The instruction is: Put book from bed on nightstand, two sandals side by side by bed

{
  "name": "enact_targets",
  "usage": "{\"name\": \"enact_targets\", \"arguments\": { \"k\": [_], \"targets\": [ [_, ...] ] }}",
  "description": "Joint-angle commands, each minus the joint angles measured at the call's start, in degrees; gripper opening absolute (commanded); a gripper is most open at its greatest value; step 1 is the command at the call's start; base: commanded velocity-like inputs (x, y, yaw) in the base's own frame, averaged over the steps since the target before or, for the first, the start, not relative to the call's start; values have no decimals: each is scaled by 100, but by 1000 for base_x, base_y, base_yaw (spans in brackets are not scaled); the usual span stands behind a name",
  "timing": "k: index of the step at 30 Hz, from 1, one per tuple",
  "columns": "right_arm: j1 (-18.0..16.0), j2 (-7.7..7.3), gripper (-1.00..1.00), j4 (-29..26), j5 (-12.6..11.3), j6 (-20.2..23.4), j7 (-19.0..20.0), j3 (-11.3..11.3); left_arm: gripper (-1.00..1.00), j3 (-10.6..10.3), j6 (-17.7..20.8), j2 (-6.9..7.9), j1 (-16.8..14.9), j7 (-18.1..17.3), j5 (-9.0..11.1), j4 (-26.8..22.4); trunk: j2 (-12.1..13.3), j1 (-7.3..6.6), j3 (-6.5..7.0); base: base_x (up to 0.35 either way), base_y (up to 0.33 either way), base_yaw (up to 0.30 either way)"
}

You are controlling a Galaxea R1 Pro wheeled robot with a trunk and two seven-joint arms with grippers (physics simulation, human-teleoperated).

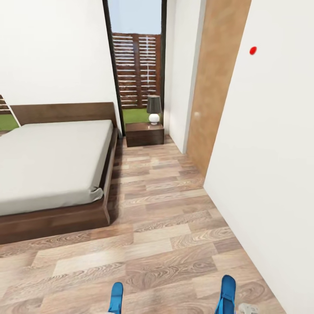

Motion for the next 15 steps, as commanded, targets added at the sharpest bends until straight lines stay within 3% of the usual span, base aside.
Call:
{"name": "enact_targets", "arguments": {
  "k": [1,15],
  "targets": [
    [-10,2,-100,25,-50,-41,27,44,-100,-48,-23,4,-4,-11,53,6,-2,3,-5,322,0,0],
    [-10,2,-100,25,-53,-41,23,44,-100,-48,-22,1,-4,-11,53,6,-2,3,-5,318,0,0]
  ]
}}
